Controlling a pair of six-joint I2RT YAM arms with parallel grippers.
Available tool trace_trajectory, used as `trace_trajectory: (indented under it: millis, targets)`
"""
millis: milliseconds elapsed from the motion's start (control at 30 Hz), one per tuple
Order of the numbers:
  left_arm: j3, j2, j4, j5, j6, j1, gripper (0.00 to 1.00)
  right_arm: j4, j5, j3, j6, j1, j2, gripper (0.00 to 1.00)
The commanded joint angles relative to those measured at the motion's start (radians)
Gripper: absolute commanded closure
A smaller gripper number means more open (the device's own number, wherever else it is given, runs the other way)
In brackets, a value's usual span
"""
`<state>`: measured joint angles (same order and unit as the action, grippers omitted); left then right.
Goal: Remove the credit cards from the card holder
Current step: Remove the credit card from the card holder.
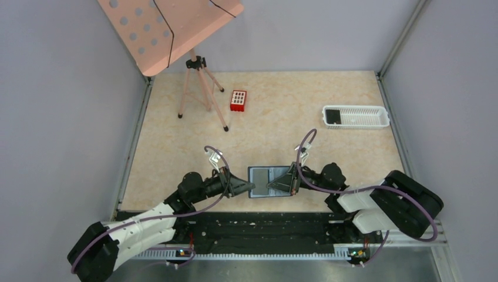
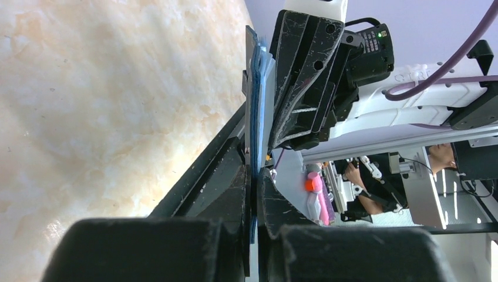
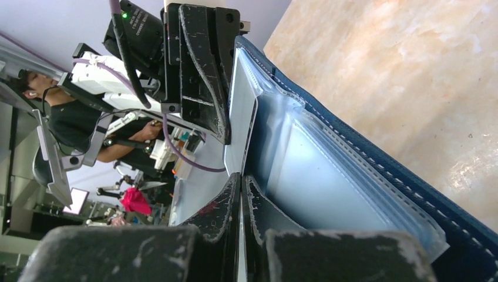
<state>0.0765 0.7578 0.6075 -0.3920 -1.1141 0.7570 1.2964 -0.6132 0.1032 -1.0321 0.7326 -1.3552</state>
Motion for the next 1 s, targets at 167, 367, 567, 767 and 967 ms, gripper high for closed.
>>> trace_trajectory:
  millis: [167, 367, 567, 767, 967]
  targets:
    - [0.002, 0.006, 0.061, -0.012, 0.012, -0.012, 1.0, -0.051, -0.075, 0.005, 0.066, -0.027, 0.099, 1.0]
    - [0.014, 0.019, 0.059, -0.024, 0.017, -0.012, 0.79, -0.043, -0.084, 0.01, 0.056, -0.027, 0.109, 1.0]
    - [0.011, 0.031, 0.071, -0.032, 0.013, -0.012, 0.72, -0.025, -0.088, 0.007, 0.048, -0.027, 0.099, 1.0]
    - [0.008, 0.025, 0.086, -0.039, 0.008, -0.012, 0.91, -0.023, -0.09, 0.004, 0.053, -0.027, 0.094, 1.0]
    - [-0.003, 0.015, 0.118, -0.052, 0.008, -0.013, 1.0, -0.03, -0.102, 0.0, 0.059, -0.03, 0.103, 1.0]
